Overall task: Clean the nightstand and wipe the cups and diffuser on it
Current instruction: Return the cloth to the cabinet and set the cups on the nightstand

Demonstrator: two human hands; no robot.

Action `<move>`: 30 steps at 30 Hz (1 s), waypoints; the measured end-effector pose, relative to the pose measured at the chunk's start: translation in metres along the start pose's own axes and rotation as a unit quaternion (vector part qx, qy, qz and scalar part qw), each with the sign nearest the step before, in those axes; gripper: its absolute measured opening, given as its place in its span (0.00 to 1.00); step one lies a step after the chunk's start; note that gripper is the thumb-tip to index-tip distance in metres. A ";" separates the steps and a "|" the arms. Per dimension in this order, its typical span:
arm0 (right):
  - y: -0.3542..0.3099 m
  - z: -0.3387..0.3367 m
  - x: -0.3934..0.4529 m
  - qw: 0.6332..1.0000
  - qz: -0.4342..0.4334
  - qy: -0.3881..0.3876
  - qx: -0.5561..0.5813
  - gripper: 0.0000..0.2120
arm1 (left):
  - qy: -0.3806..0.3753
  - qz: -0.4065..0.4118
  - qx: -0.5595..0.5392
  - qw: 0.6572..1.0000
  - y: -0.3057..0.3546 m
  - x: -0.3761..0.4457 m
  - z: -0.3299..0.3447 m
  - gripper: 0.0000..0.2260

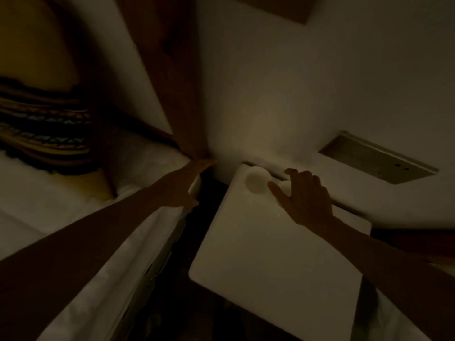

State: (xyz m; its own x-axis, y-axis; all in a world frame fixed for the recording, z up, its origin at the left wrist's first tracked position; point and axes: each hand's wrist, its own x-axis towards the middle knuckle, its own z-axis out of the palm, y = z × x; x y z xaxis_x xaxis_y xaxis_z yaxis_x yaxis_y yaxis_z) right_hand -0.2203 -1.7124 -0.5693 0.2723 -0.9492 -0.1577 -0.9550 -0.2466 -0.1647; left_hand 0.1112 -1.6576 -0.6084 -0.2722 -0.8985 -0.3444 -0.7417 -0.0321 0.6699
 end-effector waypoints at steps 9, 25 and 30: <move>-0.181 -0.014 -0.005 0.981 -0.176 -0.084 0.012 0.34 | 0.157 -0.170 0.016 0.973 -0.095 -0.209 -0.091 0.51; -0.541 0.064 -0.120 0.871 -0.438 -0.223 0.005 0.30 | 0.361 -0.508 -0.057 0.780 -0.234 -0.608 -0.081 0.32; -0.597 0.118 -0.153 0.794 -0.525 -0.300 -0.061 0.31 | 0.357 -0.536 -0.128 0.754 -0.250 -0.642 0.012 0.27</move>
State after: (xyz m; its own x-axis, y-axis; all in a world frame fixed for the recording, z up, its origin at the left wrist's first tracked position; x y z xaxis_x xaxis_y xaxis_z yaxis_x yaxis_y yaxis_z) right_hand 0.3222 -1.3964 -0.5618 0.8980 0.0463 -0.4375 -0.1598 -0.8922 -0.4225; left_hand 0.4643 -1.0678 -0.5629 0.8674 -0.3004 -0.3967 -0.1342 -0.9089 0.3949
